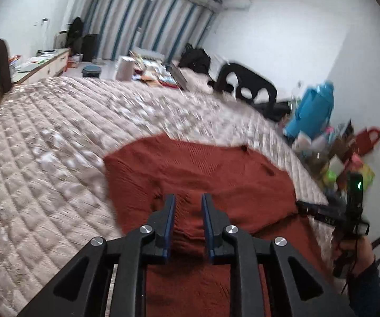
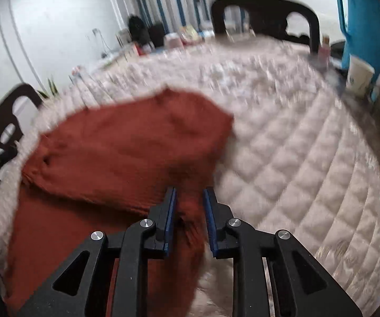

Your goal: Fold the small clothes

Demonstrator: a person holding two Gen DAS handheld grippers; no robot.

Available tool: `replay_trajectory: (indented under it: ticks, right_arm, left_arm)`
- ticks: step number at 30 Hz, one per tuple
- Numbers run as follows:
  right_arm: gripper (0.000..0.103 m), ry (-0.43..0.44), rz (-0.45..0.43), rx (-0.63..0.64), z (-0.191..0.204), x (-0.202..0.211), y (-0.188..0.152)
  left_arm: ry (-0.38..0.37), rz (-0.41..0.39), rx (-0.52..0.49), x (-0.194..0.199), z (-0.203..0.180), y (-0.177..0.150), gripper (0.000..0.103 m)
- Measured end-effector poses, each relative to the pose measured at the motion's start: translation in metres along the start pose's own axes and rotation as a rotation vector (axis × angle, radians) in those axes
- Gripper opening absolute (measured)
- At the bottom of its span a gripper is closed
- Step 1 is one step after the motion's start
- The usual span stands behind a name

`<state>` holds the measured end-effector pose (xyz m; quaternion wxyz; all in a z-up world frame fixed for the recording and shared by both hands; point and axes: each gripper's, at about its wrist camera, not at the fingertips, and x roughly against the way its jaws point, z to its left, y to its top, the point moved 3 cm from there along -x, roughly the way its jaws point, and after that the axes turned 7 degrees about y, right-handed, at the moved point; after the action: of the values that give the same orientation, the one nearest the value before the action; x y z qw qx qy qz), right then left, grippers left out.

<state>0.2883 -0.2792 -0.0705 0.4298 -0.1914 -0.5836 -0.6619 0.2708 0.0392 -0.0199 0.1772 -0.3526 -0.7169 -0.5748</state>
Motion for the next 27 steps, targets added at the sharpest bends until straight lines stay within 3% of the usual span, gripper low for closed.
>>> replay_trajectory:
  ticks: [3, 7, 11, 15, 22, 25, 27]
  right_arm:
    - [0.022, 0.0, -0.042, -0.01, 0.002, 0.012, 0.0]
    - [0.022, 0.018, -0.096, 0.041, 0.015, 0.032, -0.002]
    - [0.022, -0.01, 0.014, 0.044, 0.01, 0.008, -0.013]
    - [0.022, -0.013, -0.016, -0.003, 0.002, 0.02, -0.016]
    - [0.022, 0.004, -0.124, 0.046, 0.024, 0.04, -0.001]
    - [0.022, 0.017, -0.086, 0.055, 0.027, 0.02, 0.001]
    - [0.022, 0.005, -0.018, 0.037, 0.021, 0.001, -0.004]
  left_arm:
    - [0.035, 0.112, -0.013, -0.031, 0.001, -0.014, 0.022]
    - [0.018, 0.073, 0.003, -0.022, 0.004, -0.018, 0.022]
    - [0.038, 0.066, -0.015, -0.015, 0.0, -0.022, 0.022]
    - [0.057, 0.063, -0.036, -0.002, -0.002, -0.03, 0.022]
    - [0.059, 0.011, -0.033, 0.013, -0.008, -0.023, 0.026]
    - [0.056, 0.034, -0.045, 0.001, -0.013, -0.025, 0.03]
    - [0.1, 0.097, -0.043, -0.016, -0.01, -0.031, 0.03]
